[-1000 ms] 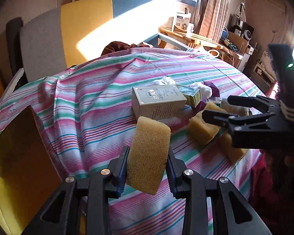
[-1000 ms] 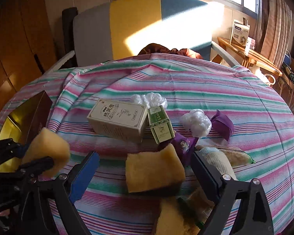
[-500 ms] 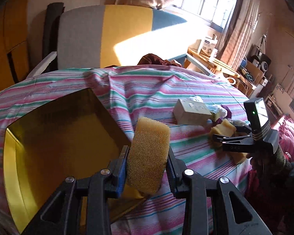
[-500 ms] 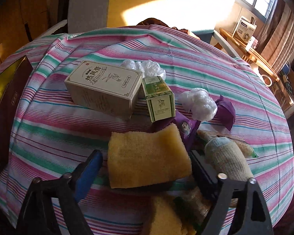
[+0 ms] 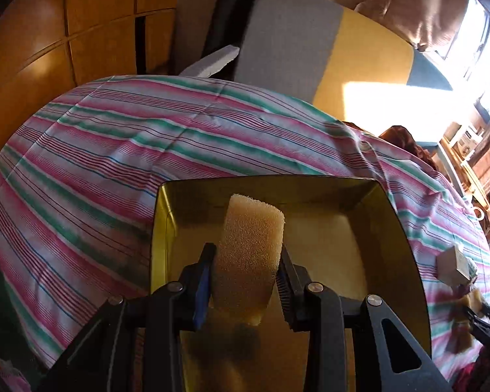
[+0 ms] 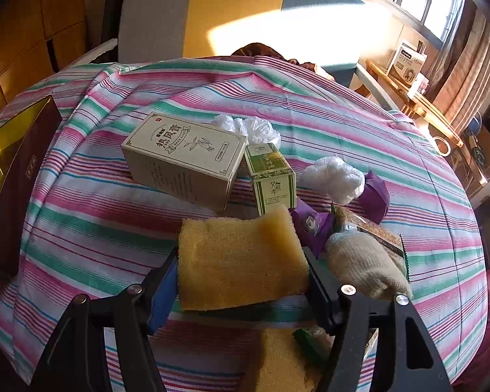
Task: Organize objects
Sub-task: 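Carry the sponge into the gold tray and open the left gripper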
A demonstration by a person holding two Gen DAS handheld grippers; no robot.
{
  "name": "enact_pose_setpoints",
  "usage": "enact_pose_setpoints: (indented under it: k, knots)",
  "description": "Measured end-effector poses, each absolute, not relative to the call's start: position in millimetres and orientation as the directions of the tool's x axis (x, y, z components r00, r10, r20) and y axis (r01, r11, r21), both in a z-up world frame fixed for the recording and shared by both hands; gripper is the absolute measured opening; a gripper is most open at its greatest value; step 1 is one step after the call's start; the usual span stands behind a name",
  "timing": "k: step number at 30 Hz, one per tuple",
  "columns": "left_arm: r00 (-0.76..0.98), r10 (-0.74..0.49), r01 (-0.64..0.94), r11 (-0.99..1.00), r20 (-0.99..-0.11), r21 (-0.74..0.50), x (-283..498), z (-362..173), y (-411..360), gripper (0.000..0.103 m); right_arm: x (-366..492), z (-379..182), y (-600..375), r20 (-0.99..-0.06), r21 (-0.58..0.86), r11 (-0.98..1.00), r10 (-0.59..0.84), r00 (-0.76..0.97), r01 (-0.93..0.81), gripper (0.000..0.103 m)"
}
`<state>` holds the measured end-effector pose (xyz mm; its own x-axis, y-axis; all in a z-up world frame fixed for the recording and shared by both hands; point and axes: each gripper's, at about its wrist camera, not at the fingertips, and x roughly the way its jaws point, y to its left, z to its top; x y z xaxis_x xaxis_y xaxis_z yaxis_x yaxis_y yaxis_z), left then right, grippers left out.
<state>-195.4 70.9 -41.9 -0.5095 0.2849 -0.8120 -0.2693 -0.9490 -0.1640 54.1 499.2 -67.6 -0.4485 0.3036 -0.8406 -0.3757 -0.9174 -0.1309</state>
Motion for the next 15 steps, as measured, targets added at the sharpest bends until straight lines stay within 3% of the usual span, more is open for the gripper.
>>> enact_pose_setpoints:
  k: [8,12,15]
  knots:
    - [-0.509,0.18,-0.186,-0.978,-0.842,-0.096,-238,-69,74,0.04,52,-70,498,-0.841,-0.139,-0.919,0.306,-0.446,-0.37,0.069]
    - [-0.543,0.144,-0.168,-0.984,-0.827,-0.061,-242,-68,73,0.062,52,-72,498,-0.841,-0.145,-0.918,0.311,-0.442,-0.368,0.069]
    - [-0.552,0.153,-0.172,-0.983,-0.82,-0.067,-239,-63,71,0.062,52,-72,496,-0.839,-0.15,-0.919,0.313,-0.444,-0.365,0.069]
